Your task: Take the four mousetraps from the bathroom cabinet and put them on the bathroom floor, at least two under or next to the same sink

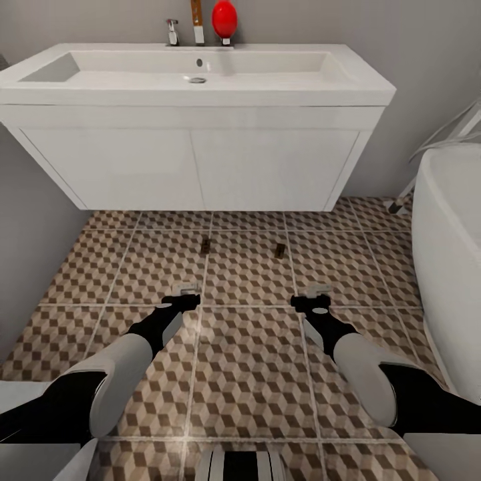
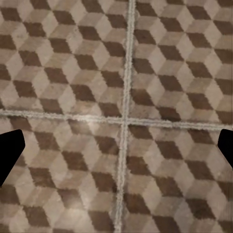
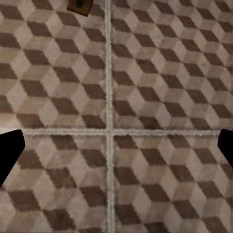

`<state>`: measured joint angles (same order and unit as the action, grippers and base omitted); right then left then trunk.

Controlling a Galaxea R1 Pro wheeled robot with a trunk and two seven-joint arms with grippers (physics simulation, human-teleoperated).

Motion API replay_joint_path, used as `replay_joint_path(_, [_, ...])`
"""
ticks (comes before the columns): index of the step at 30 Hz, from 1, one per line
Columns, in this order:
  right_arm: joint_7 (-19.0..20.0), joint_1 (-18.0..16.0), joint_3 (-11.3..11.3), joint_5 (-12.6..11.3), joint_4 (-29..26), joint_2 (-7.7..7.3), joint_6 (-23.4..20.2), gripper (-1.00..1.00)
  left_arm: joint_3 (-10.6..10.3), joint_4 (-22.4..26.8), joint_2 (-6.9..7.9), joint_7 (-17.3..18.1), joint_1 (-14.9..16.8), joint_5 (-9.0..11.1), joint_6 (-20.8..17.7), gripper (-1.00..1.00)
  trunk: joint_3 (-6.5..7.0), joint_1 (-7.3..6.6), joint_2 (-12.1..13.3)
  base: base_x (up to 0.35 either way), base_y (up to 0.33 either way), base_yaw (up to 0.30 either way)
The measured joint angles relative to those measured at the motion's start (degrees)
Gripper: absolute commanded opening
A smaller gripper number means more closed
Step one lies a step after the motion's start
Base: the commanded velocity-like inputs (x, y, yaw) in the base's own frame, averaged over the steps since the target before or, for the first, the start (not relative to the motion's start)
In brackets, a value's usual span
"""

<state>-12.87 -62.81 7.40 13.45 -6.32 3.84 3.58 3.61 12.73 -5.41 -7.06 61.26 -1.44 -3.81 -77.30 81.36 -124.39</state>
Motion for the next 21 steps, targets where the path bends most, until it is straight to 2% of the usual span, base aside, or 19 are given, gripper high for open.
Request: replay_joint_path(21, [0.0, 0.0, 0.0, 0.0, 0.0, 0.00, 0.0, 1.00, 0.0, 0.0, 0.00, 0.0, 0.0, 0.0, 0.0, 1.00, 3.77, -4.61, 8.4, 0.000, 0.000, 0.000])
